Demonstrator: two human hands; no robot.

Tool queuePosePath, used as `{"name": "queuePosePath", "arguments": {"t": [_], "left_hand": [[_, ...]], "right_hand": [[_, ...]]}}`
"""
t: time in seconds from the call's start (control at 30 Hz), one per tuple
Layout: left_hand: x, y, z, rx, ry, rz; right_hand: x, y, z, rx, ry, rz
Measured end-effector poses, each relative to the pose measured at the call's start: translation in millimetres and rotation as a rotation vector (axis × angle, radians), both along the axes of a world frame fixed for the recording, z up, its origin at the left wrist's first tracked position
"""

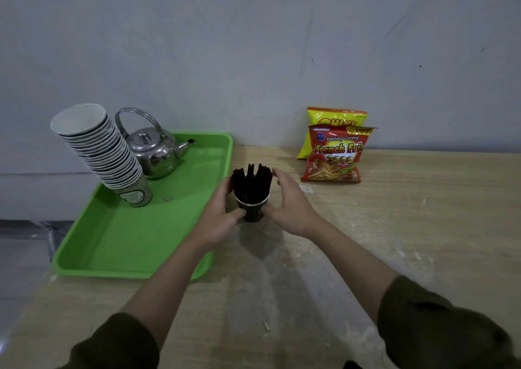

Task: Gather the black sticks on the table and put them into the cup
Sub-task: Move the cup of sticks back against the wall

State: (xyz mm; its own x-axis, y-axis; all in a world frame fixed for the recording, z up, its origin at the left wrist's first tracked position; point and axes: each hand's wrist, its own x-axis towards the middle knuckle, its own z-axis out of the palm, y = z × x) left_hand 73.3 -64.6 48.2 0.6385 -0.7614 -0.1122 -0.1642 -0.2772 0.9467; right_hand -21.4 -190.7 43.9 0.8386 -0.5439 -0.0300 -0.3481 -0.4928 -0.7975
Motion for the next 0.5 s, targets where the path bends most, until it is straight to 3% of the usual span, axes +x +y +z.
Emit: {"name": "queuePosePath", "arguments": {"t": [0.17,0.5], "left_hand": [[3,-4,7,0.025,-0.064,-0.066],[19,0,-6,0.161,-0.158,-0.048]], "right_hand": [[2,6,-1,-0.041,-0.070,0.047],[2,11,-20,0.105,-0.108,-0.028]]}}
